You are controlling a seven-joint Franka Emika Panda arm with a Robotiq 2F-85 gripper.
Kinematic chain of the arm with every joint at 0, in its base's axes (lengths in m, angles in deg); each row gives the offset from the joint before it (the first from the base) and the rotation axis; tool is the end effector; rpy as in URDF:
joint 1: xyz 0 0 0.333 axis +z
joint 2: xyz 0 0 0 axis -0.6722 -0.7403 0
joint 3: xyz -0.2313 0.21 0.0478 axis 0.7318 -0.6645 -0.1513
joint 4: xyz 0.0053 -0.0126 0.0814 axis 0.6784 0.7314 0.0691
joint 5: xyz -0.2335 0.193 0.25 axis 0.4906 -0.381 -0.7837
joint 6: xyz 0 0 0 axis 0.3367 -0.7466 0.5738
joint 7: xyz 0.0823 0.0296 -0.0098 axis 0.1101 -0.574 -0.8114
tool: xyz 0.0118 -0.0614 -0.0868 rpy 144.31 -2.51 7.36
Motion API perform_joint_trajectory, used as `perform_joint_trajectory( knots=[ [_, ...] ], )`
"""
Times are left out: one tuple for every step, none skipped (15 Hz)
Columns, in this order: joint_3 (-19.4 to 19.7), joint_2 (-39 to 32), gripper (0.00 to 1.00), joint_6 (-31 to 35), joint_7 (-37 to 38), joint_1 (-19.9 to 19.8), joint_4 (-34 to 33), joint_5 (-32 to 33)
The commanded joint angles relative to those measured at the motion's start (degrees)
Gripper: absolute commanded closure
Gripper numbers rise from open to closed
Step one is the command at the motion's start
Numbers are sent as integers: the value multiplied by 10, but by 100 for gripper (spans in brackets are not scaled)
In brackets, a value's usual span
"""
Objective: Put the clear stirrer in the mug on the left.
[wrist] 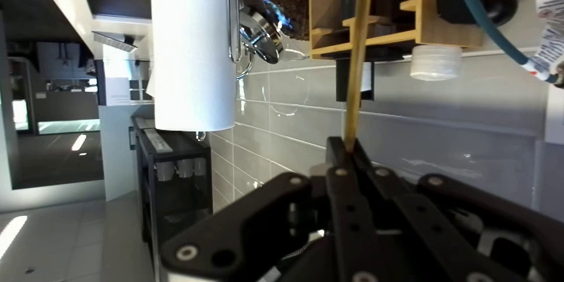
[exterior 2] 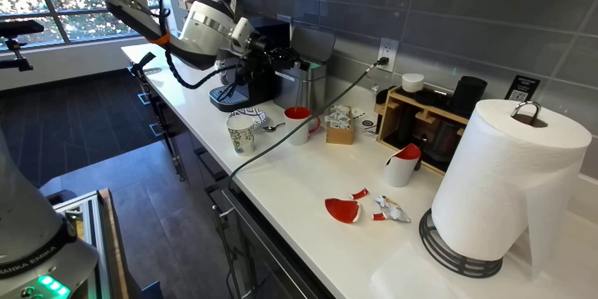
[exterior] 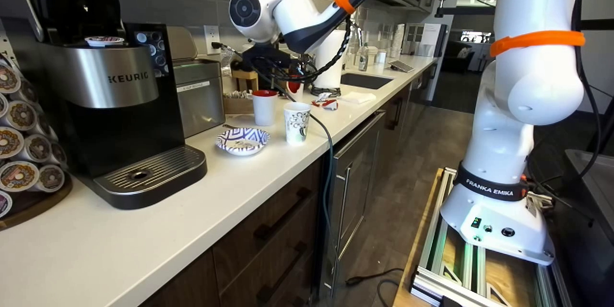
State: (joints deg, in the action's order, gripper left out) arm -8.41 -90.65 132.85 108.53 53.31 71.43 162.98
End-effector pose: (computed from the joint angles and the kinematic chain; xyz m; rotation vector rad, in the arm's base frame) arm 0.5929 0.0853 0.4195 1.7591 -1.0457 1.4649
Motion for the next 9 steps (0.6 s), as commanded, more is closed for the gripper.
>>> perform_joint_trajectory(
  knots=[
    [-11,-35,99,-21,23,-13,-13,-4],
    [-11,-39,99,-16,29,-16,-13,-3],
    [-16,-49,99,-23,37,-11,-18,-5],
    [-18,-49,99,-20,42,-11,-17,-3],
    [-20,-51,99,-21,46,-10,-17,-3],
    [-22,-49,99,-22,49,-9,-17,-1],
    [-25,-47,99,-20,52,-9,-16,-1],
    [-28,-45,99,-20,51,-9,-17,-4],
    [-30,-46,99,-21,40,-10,-17,-11]
  ],
)
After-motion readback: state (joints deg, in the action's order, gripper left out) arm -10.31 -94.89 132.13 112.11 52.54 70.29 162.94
